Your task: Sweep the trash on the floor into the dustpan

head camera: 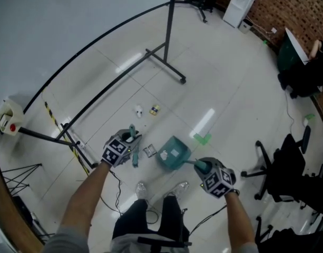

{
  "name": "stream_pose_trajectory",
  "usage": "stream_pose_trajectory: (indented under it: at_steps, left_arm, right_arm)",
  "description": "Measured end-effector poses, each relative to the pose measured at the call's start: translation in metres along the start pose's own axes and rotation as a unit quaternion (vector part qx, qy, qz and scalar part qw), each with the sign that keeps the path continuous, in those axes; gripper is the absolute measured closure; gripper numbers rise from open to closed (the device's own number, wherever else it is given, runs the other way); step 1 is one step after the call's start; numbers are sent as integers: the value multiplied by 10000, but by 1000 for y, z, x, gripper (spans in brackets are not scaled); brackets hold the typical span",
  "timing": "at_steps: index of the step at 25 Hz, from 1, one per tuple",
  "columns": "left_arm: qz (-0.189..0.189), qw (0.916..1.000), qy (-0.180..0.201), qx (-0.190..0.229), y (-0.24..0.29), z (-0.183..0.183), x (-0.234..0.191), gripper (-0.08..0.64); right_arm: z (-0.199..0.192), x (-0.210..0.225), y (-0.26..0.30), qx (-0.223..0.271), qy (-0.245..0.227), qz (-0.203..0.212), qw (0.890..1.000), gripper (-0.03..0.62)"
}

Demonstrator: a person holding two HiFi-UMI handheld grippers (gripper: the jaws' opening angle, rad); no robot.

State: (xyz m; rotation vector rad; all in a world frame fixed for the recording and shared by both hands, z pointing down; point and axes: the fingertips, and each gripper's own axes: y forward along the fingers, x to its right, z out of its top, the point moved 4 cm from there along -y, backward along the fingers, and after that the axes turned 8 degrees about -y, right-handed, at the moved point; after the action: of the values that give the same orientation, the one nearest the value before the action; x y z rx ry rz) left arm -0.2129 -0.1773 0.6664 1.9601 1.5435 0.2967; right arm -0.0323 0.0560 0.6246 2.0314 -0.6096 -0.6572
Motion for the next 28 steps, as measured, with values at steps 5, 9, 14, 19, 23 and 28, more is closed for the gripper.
stream_pose_trajectory:
  at_steps: [5, 9, 14, 19, 23, 28]
  left_arm:
    - [-14, 9998, -179, 52, 5, -39, -6, 488]
    - [-256, 9995, -140, 133, 17, -39, 4, 486]
    - [-514, 9983, -232, -116, 21, -37, 33, 483]
    - [-905, 9953, -324, 73, 38, -35, 63, 482]
    - [-1136, 9931, -238, 131, 41, -24, 79, 482]
    - [-1006, 9948, -22, 131, 32, -19, 66, 487]
  right_arm:
    - [16, -20, 19, -74, -68, 203, 9997, 491]
    - [20, -26, 26, -74, -105, 274, 9995, 492]
    - [29, -28, 27, 49, -165, 286, 9994, 492]
    - [44, -39, 38, 321, -196, 363, 9986, 492]
    - [62, -39, 51, 475, -216, 373, 9979, 492]
    - [70, -32, 53, 457, -317, 359, 9978, 491]
